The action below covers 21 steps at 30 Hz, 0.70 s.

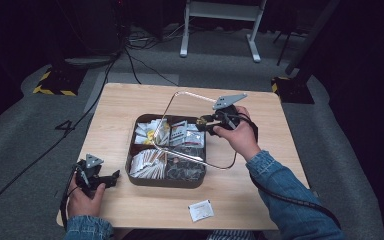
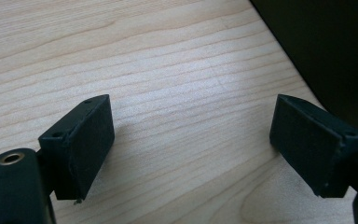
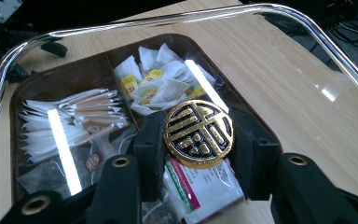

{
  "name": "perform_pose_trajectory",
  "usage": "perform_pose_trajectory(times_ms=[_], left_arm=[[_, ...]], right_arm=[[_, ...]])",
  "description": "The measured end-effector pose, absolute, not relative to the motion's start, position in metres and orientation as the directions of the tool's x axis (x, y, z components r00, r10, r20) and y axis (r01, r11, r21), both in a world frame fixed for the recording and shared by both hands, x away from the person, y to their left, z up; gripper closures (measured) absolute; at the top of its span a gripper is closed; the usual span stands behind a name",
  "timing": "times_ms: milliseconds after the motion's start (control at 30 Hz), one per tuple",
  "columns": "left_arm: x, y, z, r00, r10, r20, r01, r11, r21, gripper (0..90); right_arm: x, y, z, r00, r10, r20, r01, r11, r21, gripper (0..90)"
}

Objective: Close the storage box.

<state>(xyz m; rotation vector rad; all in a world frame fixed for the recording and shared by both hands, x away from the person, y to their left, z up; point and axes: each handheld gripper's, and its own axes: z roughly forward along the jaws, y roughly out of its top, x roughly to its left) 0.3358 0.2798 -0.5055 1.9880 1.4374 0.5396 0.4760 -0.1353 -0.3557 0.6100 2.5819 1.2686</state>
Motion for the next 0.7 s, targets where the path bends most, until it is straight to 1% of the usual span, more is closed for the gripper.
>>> perform_pose_trajectory(times_ms=[333, 700], left_arm=[[0.336, 0.280, -0.506, 0.324, 0.946, -0.030, 0.692, -0.216, 0.689, 14.3], [0.336, 0.280, -0.506, 0.324, 0.946, -0.030, 0.692, -0.216, 0.689, 14.3]], right_arm=[[0.476, -0.111, -0.363, -0.902, 0.432, 0.008, 0.271, 0.551, 0.789, 58.5], [0.475, -0.078, -0.384, -0.918, 0.397, 0.003, 0.257, 0.589, 0.766, 58.6]])
